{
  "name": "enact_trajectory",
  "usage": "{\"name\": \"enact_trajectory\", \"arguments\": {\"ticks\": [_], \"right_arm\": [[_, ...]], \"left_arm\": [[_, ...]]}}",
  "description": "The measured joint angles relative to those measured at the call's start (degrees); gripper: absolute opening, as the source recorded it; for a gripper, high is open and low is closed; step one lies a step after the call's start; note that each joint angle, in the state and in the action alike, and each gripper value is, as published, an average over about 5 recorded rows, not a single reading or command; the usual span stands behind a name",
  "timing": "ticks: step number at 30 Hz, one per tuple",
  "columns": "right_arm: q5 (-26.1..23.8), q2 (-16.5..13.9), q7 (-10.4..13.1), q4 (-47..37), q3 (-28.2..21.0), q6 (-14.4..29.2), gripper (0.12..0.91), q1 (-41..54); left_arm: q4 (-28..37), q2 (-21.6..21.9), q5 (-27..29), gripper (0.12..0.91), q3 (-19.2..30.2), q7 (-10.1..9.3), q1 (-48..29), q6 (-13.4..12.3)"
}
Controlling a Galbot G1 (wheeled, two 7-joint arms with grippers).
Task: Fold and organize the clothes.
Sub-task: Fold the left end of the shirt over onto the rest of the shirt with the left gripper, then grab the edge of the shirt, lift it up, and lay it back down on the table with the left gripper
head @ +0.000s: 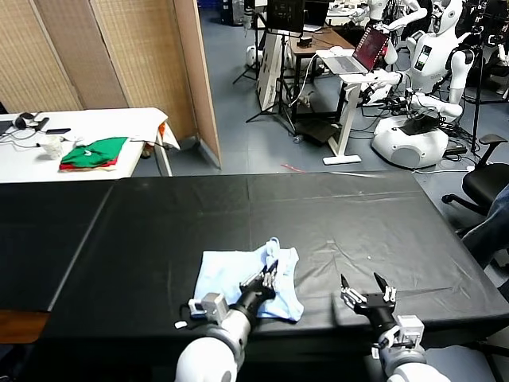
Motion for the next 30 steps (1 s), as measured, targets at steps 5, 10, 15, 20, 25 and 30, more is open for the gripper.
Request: {"name": "enact_trajectory", "arguments": {"ticks": [5,10,15,20,25,30], "right_arm": [[-0.19,0.25,-0.01,-0.77,-0.21,-0.07,0.907,0.51],[-0.28,0.23,-0.04,-1.12,-0.31,-0.08,0.907,0.61],[0.20,-0.32,-0.57,-0.88,-0.70,-0.04,0.907,0.33],[2.40,-1.59,-0.83,-0.10,-1.83,-0.23,0.907,-0.29],[4.99,-3.43,-0.78,1.27,-3.87,-1.36,0.907,-0.13],[6.75,-6.00,-0.45,2.74,-8.15,-3.62,0.907,1.97]], "left_arm": [[0.81,-0.54,-1.91,0.188,0.85,-0.19,-0.22,0.44],[2.48,-0.70,-1.23,0.188,1.29,-0.15,-0.13,0.13],[3.90,-1.30,-0.92,0.239,1.33,-0.12,-0.42,-1.14],[4.14,-2.44,-3.52,0.525,1.31,0.58,-0.61,-2.06],[2.21,-3.36,-6.84,0.820,0.91,0.66,0.48,-2.29],[-1.16,-2.05,-0.31,0.903,-2.05,1.13,0.26,-5.14]]}}
